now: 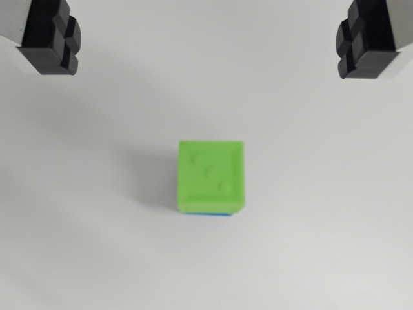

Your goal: Stack cube

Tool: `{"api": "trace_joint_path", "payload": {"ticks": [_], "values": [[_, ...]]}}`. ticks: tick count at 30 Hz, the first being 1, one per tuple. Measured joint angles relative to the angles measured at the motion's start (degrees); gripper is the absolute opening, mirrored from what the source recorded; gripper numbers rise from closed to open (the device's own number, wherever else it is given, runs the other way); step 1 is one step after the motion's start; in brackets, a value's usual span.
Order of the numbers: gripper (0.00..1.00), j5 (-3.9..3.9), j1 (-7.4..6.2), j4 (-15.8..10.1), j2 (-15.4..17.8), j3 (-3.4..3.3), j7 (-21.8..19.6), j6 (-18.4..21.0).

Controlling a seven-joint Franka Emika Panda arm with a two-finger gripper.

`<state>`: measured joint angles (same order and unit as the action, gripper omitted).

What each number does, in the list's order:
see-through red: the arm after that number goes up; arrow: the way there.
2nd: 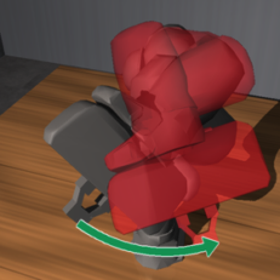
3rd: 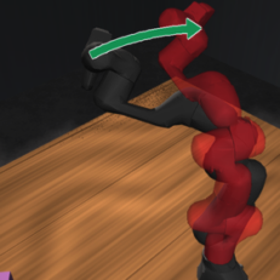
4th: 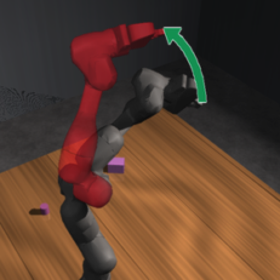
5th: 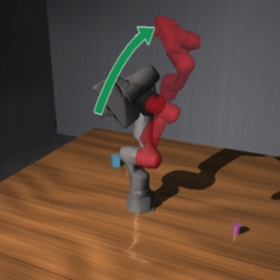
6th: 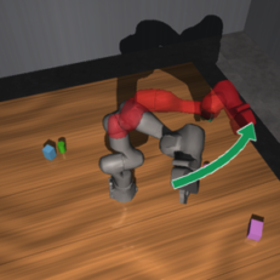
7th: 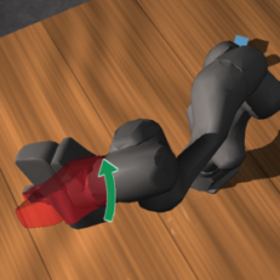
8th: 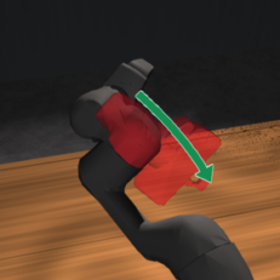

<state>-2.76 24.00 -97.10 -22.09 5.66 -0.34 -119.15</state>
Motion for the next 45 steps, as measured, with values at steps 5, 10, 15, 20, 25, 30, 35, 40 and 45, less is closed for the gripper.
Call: {"api": "trace_joint_path", "payload": {"ticks": [5,10,15,20,25,30,35,40,45], "values": [[1.0,0.15,0.0,1.53,0.99,0.03,0.1,2.47],[1.0,0.25,0.0,3.08,1.71,0.05,0.19,4.74],[1.0,0.34,0.0,4.76,2.41,0.08,0.27,7.08],[1.0,0.39,-0.02,6.14,2.76,0.09,0.31,8.84],[1.0,0.44,-0.03,7.48,2.96,0.1,0.35,10.38],[1.0,0.46,-0.03,8.43,3.14,0.11,0.37,11.46],[1.0,0.47,-0.03,8.95,3.21,0.12,0.38,12.08],[1.0,0.48,-0.03,9.05,3.16,0.12,0.38,12.18],[1.0,0.48,-0.03,9.04,3.12,0.12,0.38,12.18]]}}
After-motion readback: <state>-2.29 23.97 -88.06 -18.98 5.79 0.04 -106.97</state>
